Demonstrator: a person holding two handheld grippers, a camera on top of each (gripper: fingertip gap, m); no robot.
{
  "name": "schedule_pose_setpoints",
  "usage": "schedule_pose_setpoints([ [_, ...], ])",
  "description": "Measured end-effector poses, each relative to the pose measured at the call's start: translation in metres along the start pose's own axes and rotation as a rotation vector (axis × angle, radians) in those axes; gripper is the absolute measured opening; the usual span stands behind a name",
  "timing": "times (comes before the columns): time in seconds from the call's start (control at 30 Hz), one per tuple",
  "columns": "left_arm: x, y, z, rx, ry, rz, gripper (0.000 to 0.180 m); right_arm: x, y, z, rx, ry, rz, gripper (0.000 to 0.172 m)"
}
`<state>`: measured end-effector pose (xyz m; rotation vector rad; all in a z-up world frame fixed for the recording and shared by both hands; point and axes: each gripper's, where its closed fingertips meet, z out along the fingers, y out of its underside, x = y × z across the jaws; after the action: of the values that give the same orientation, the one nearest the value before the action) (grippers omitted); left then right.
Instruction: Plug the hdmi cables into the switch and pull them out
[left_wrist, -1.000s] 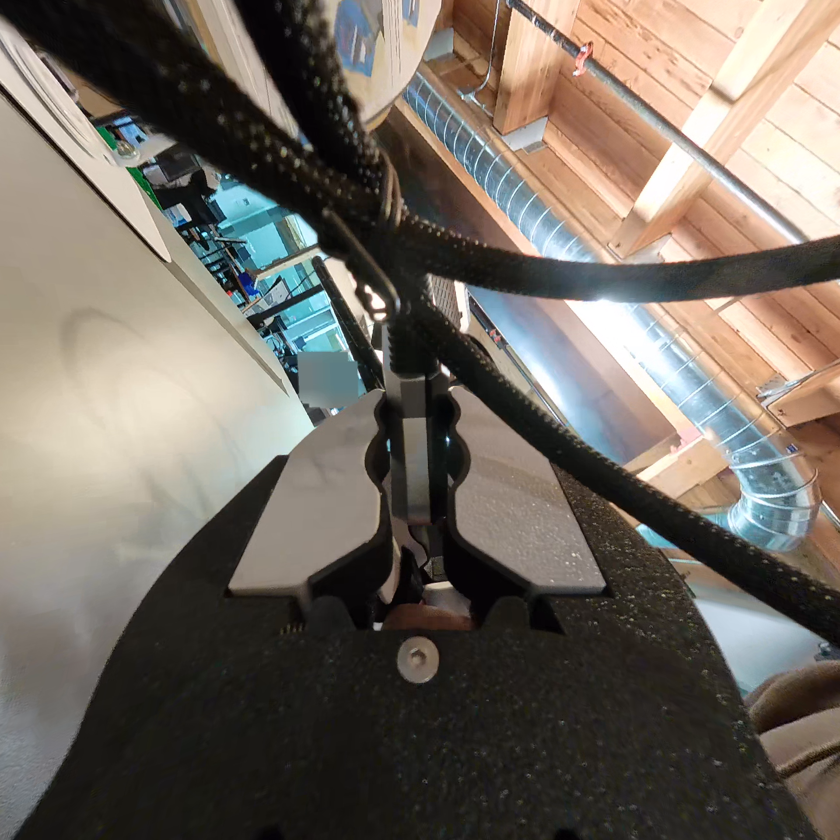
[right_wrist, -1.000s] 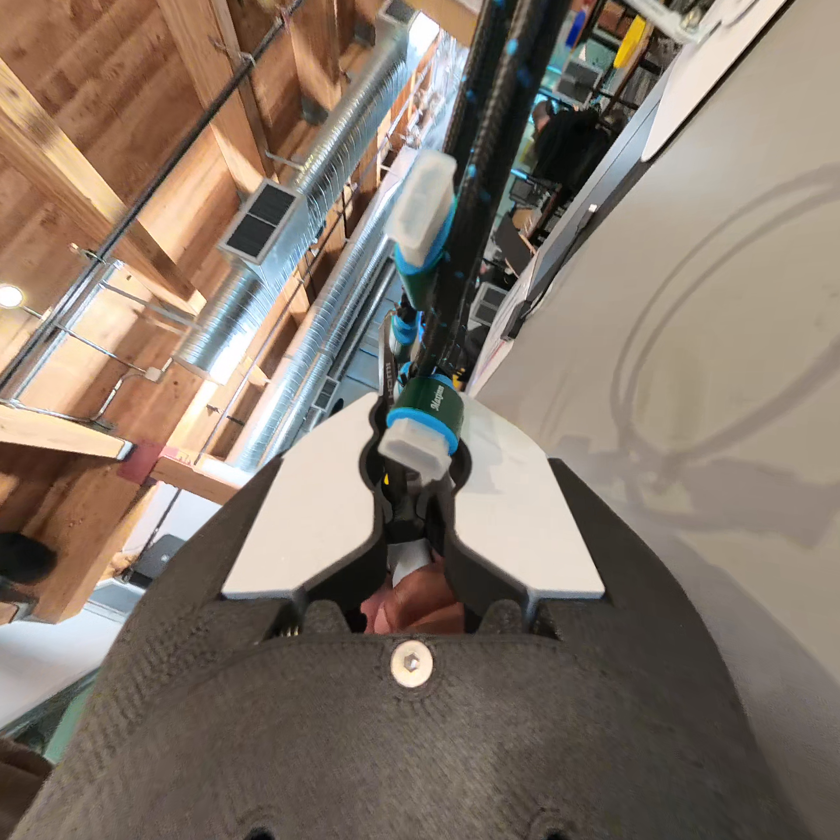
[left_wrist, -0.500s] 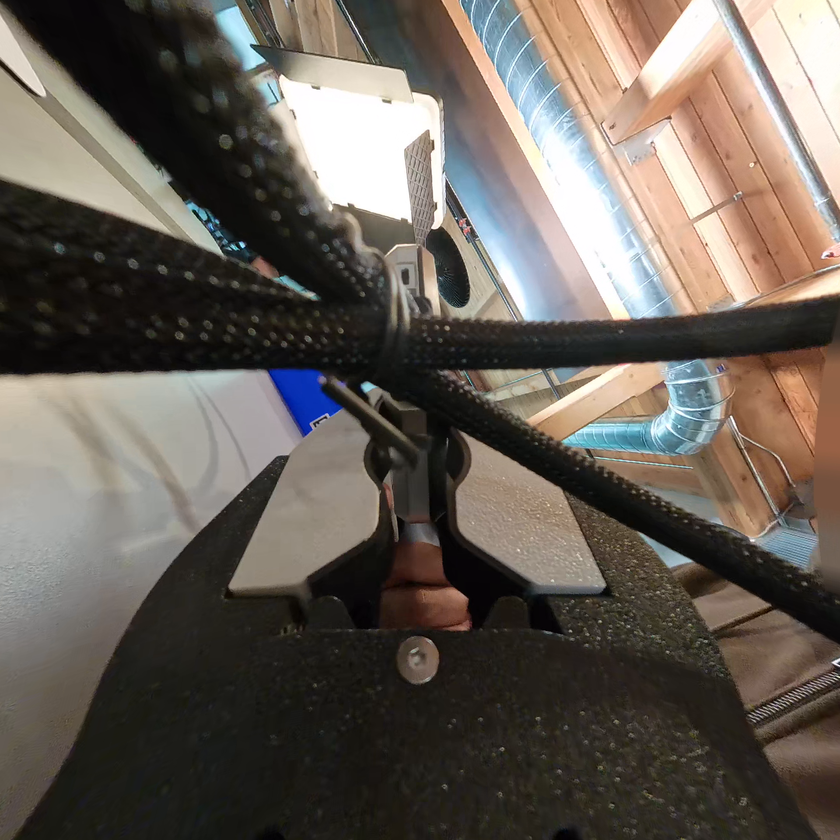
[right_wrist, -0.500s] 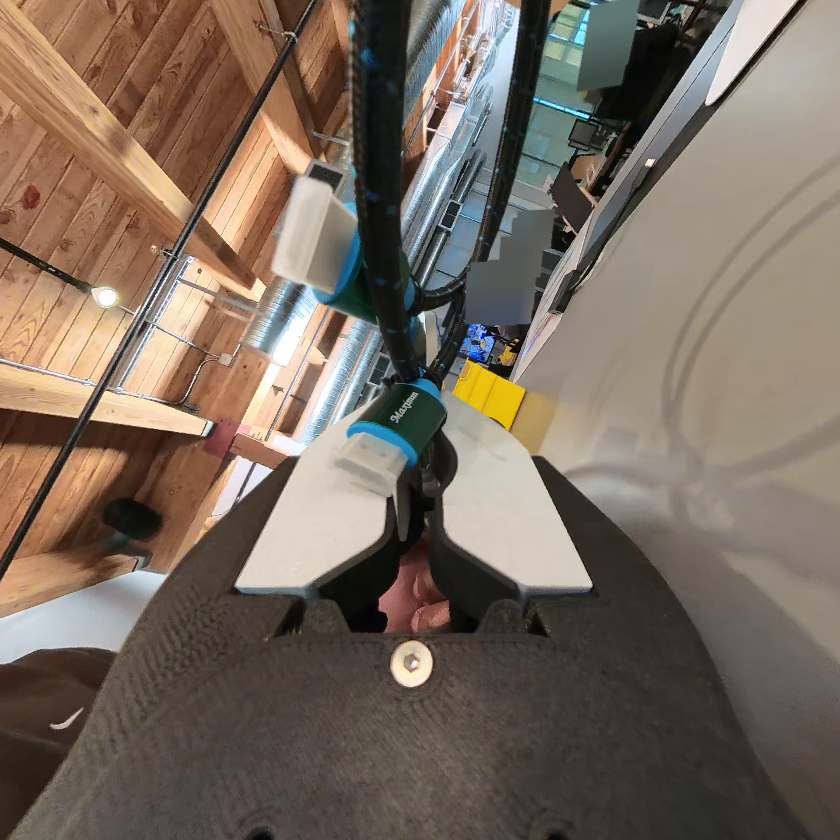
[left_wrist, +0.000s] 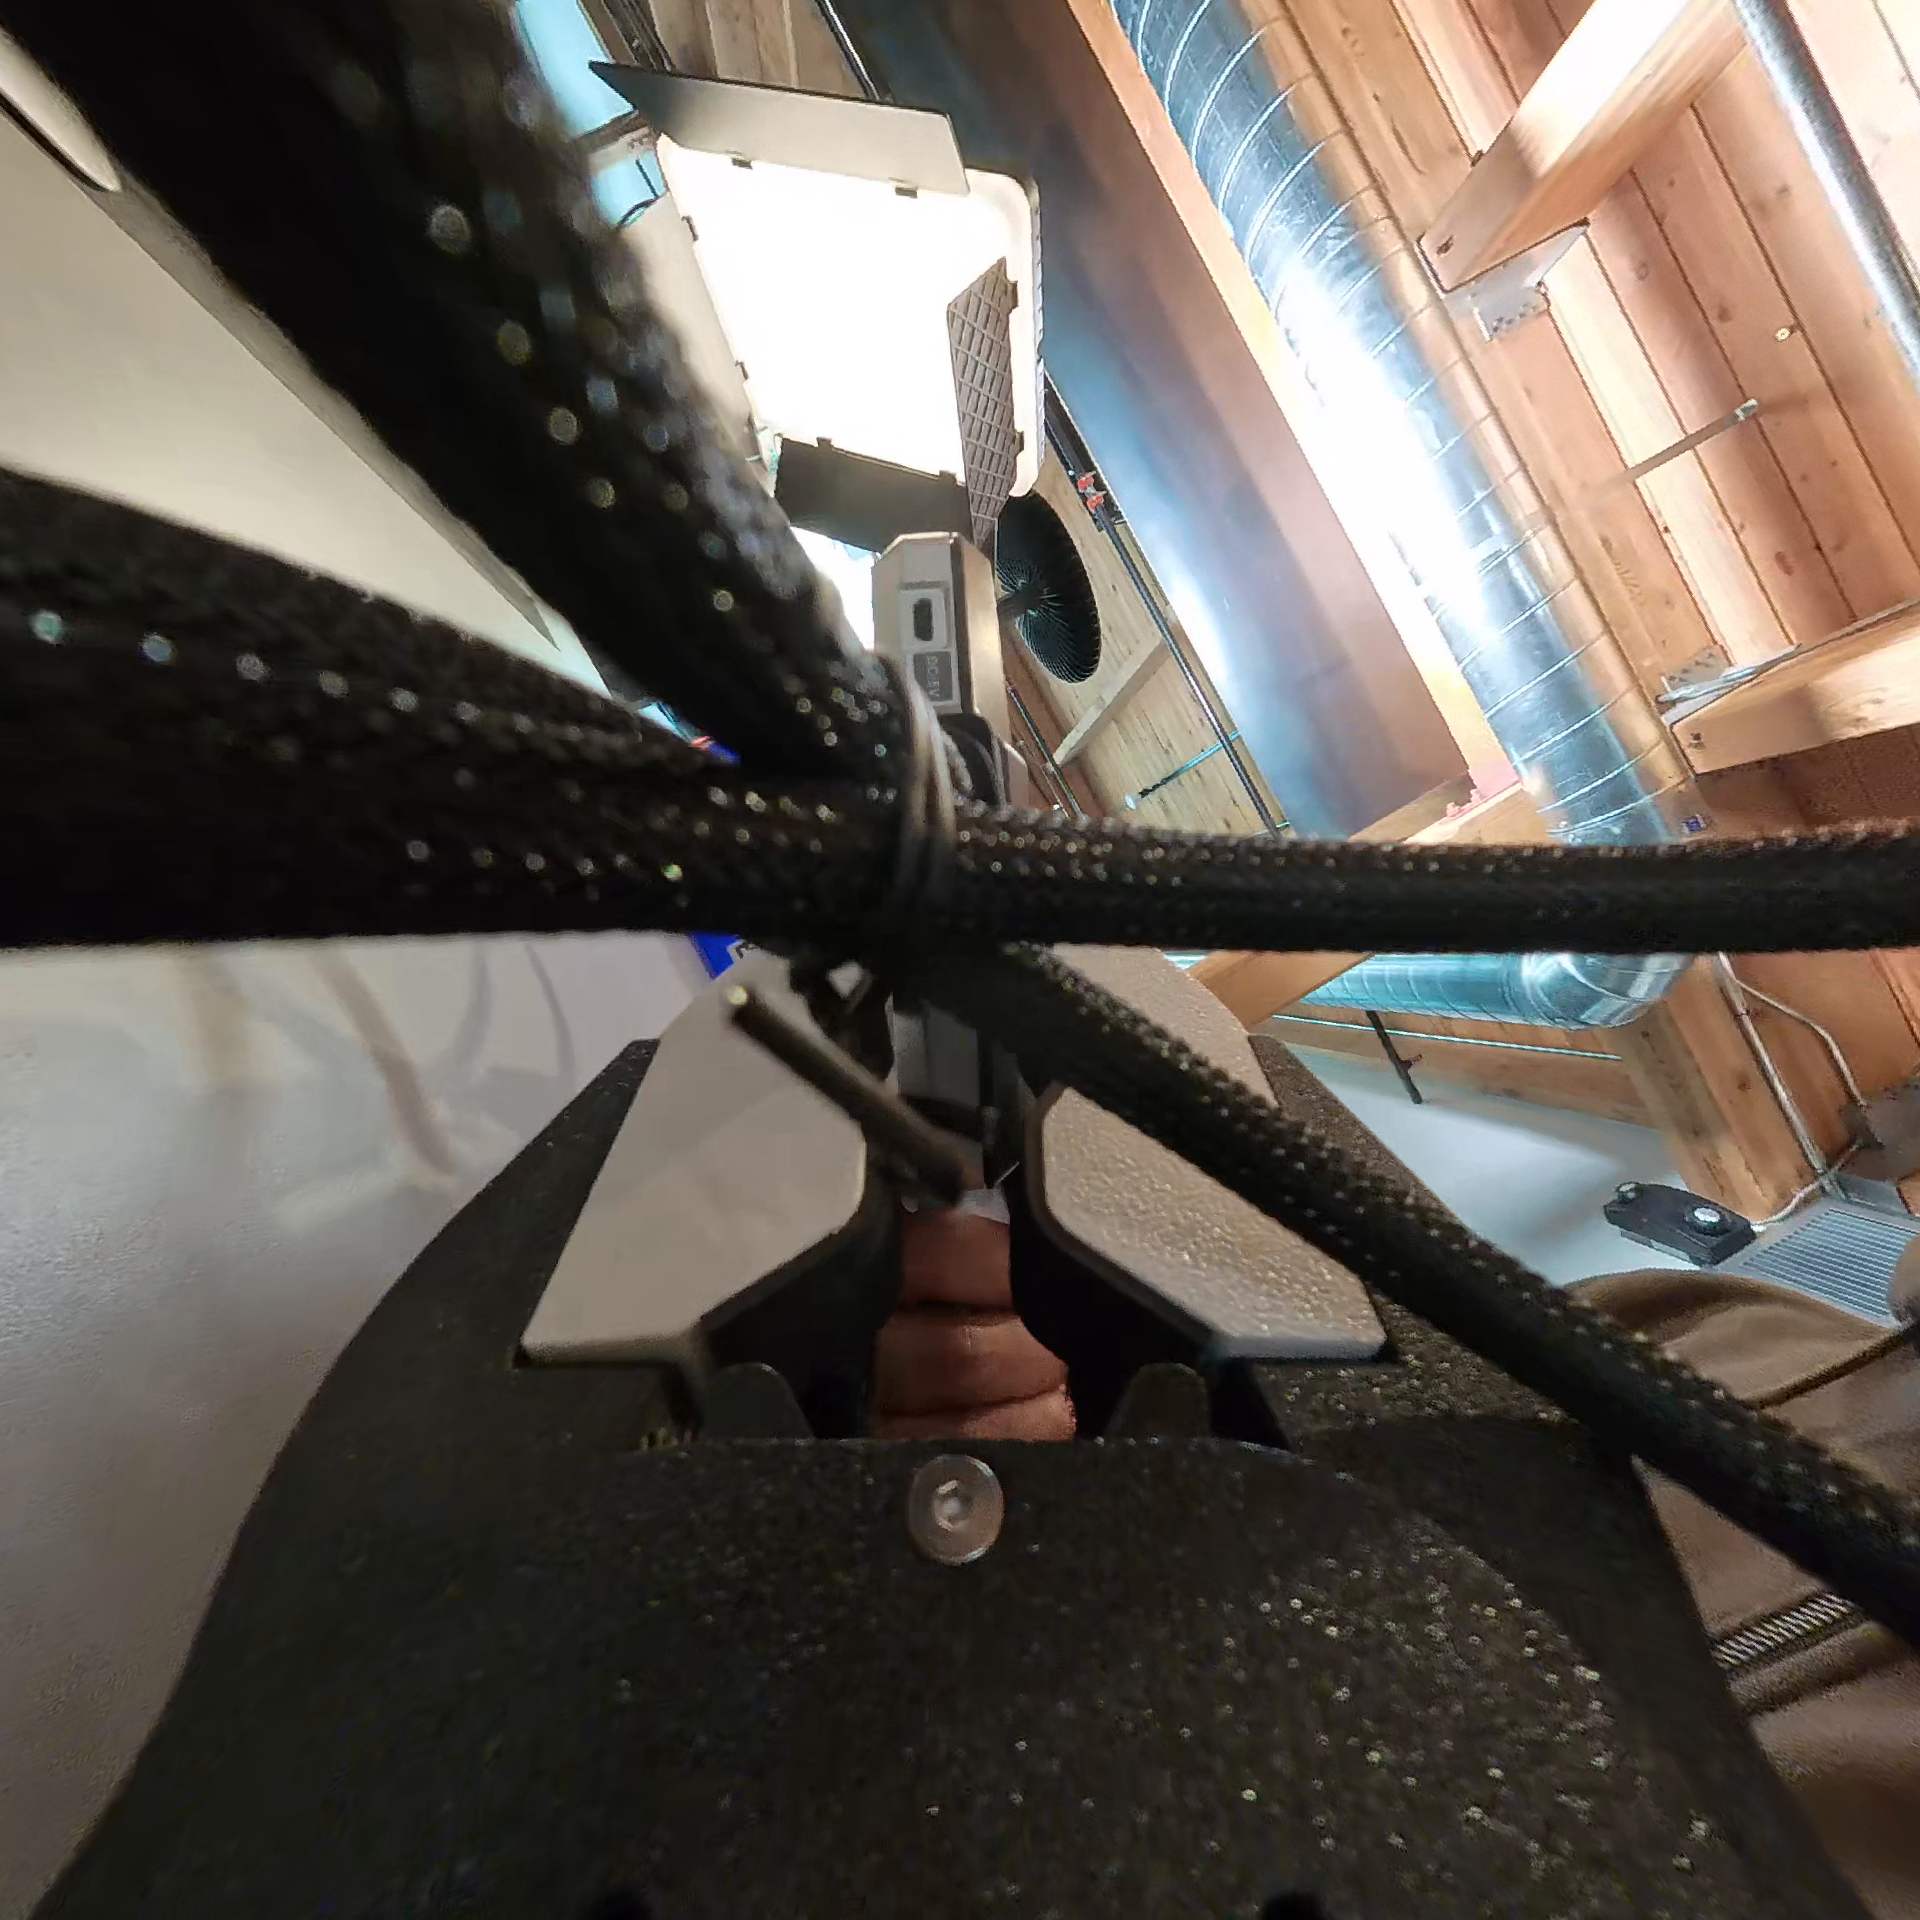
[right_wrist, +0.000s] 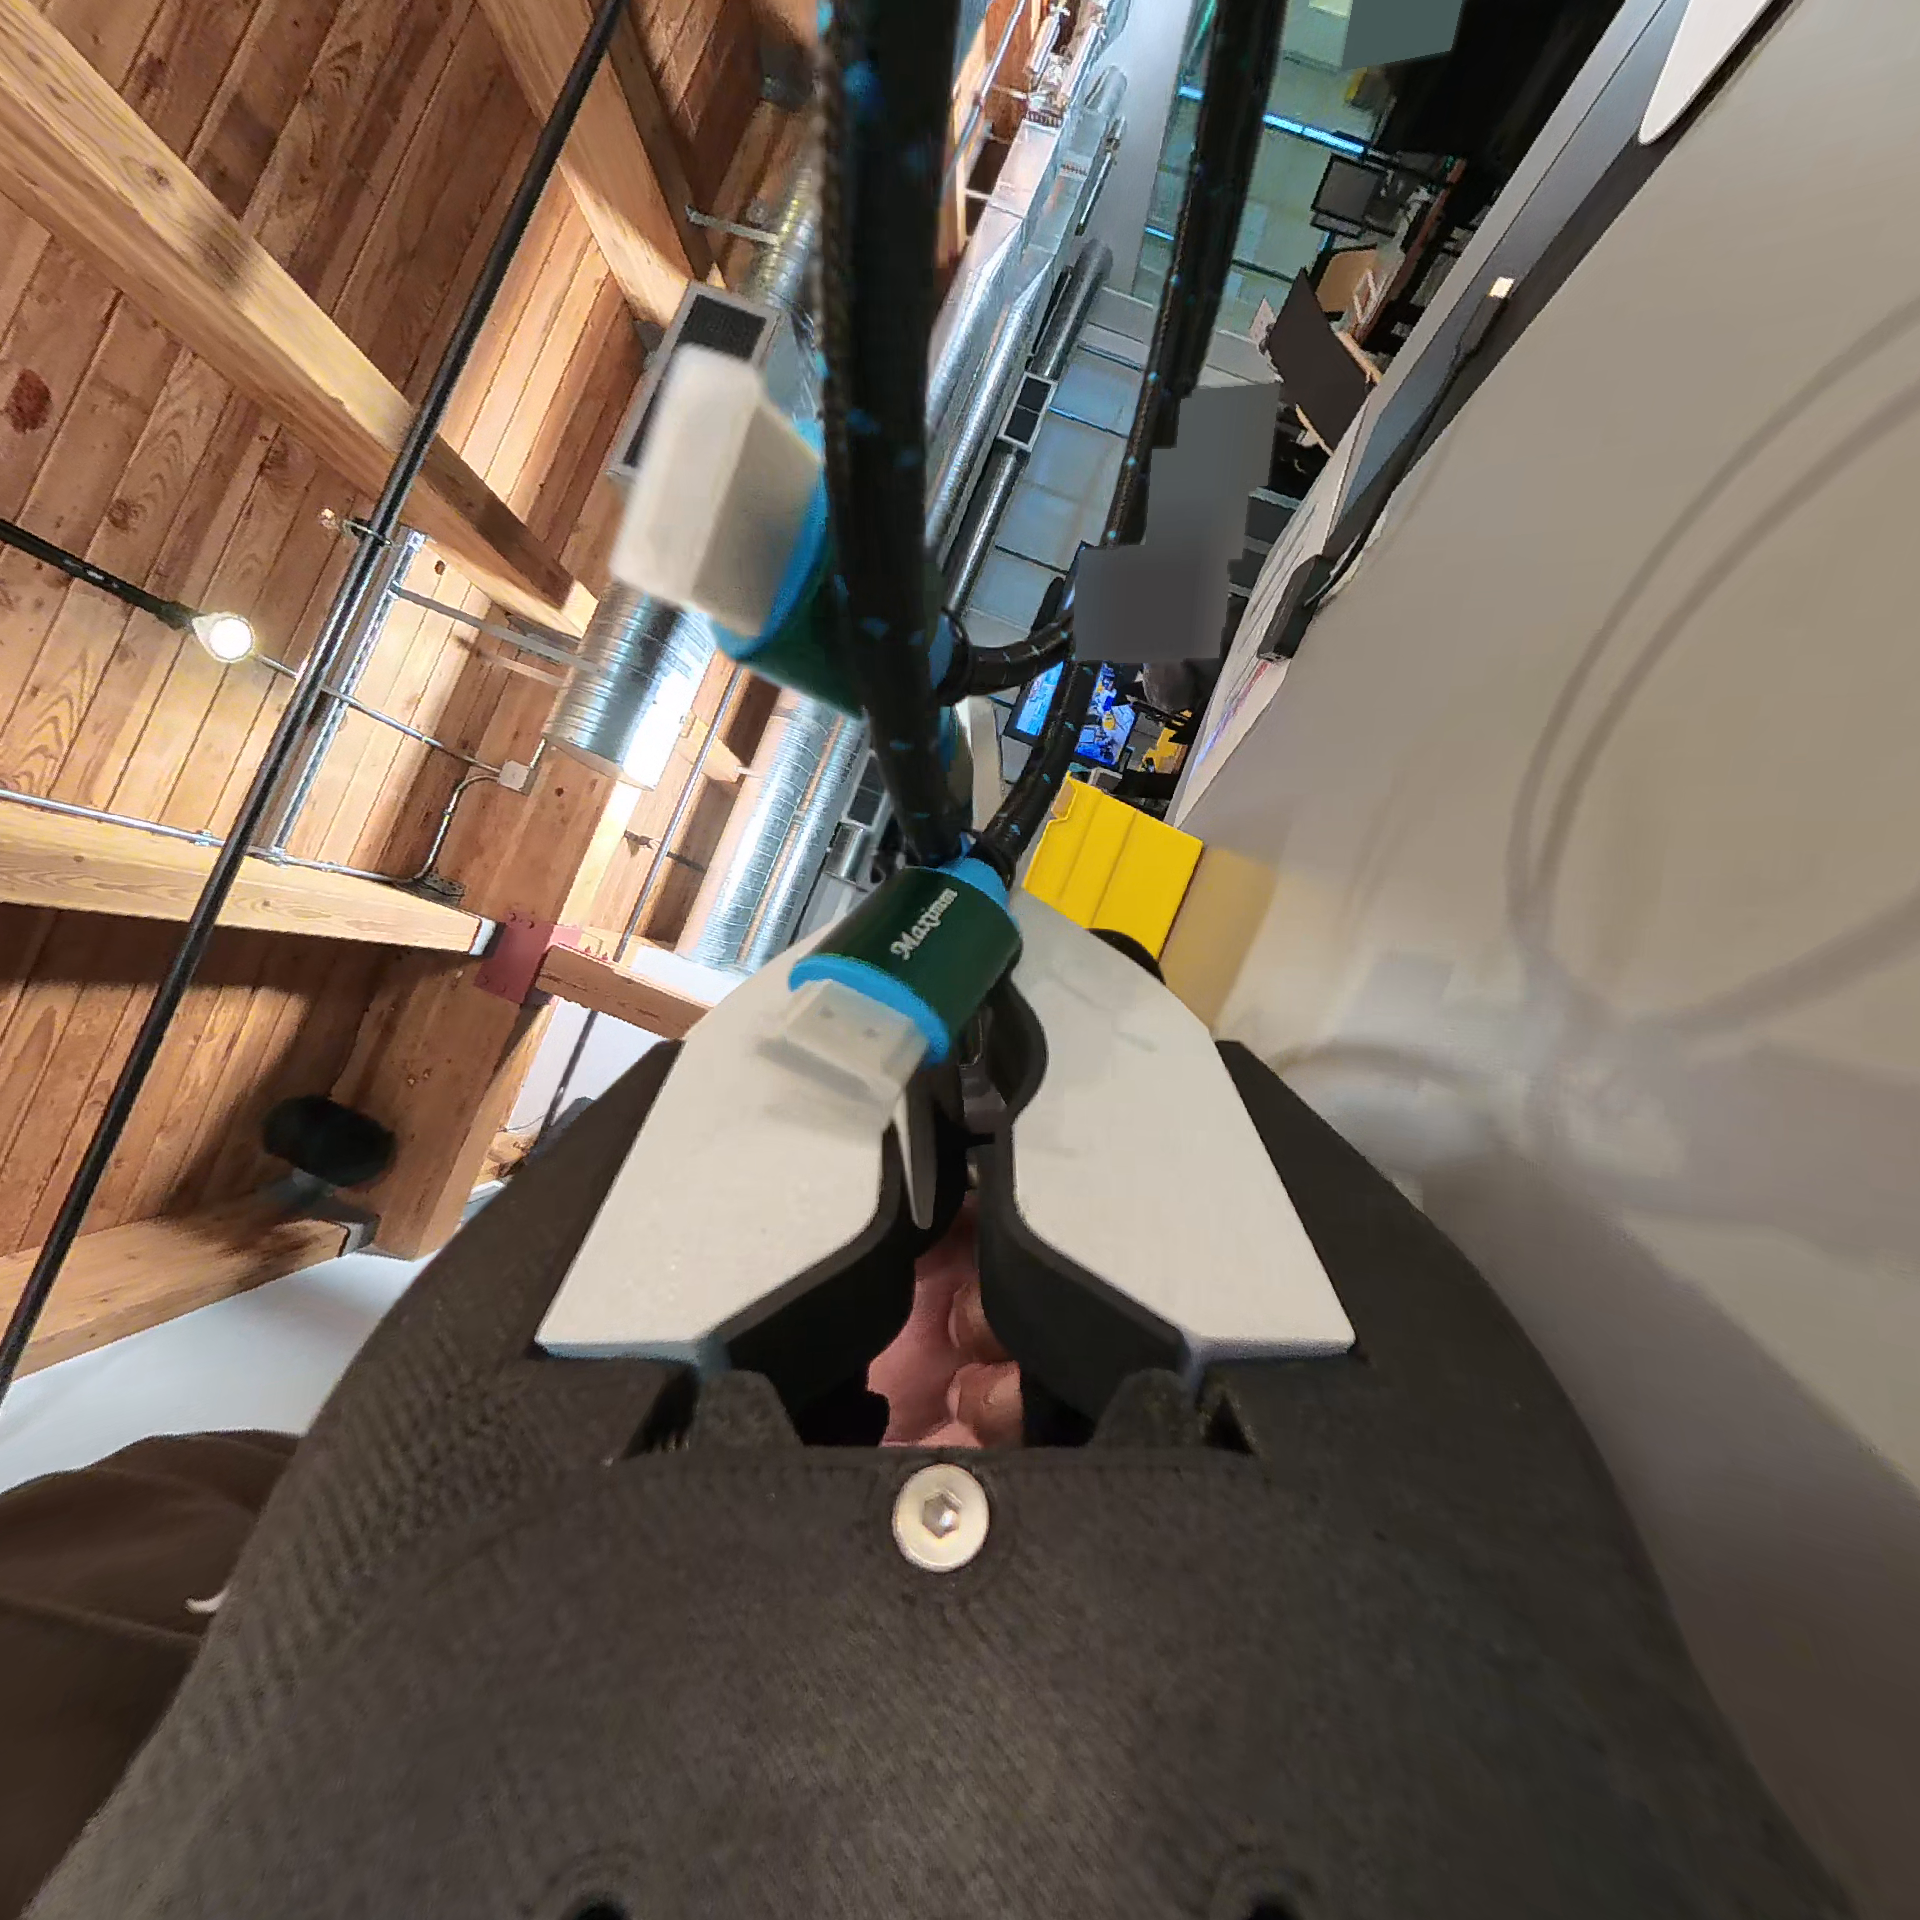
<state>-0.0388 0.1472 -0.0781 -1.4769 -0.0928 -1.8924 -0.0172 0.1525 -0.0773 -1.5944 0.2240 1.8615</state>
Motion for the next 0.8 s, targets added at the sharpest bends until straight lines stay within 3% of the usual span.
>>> schedule_pose_setpoints([
  [0.17,-0.01,0.004,0.0,-0.033,-0.079,-0.003,0.021,0.011,0.002,-0.007,-0.02,0.027,0.057,0.01],
  [0.23,-0.019,0.002,-0.002,-0.012,-0.129,-0.04,0.021,0.023,0.012,-0.01,-0.077,0.102,0.041,0.0],
  [0.33,-0.029,-0.012,-0.009,0.079,-0.159,-0.115,0.024,0.041,0.036,-0.022,-0.21,0.29,-0.104,0.03],
  [0.37,-0.032,-0.016,-0.011,0.097,-0.163,-0.149,0.024,0.043,0.043,-0.028,-0.261,0.34,-0.164,0.033],
  [0.5,-0.049,-0.019,-0.019,0.132,-0.232,-0.242,0.02,0.056,0.042,-0.057,-0.382,0.624,-0.638,0.032],
  [0.67,-0.066,-0.001,-0.013,0.055,-0.349,-0.297,0.026,0.048,0.016,-0.06,-0.41,0.839,-1.351,0.03],
  [0.8,-0.07,0.016,-0.007,-0.12,-0.438,-0.215,0.049,0.057,0.018,-0.05,-0.478,0.881,-1.487,0.031],
])
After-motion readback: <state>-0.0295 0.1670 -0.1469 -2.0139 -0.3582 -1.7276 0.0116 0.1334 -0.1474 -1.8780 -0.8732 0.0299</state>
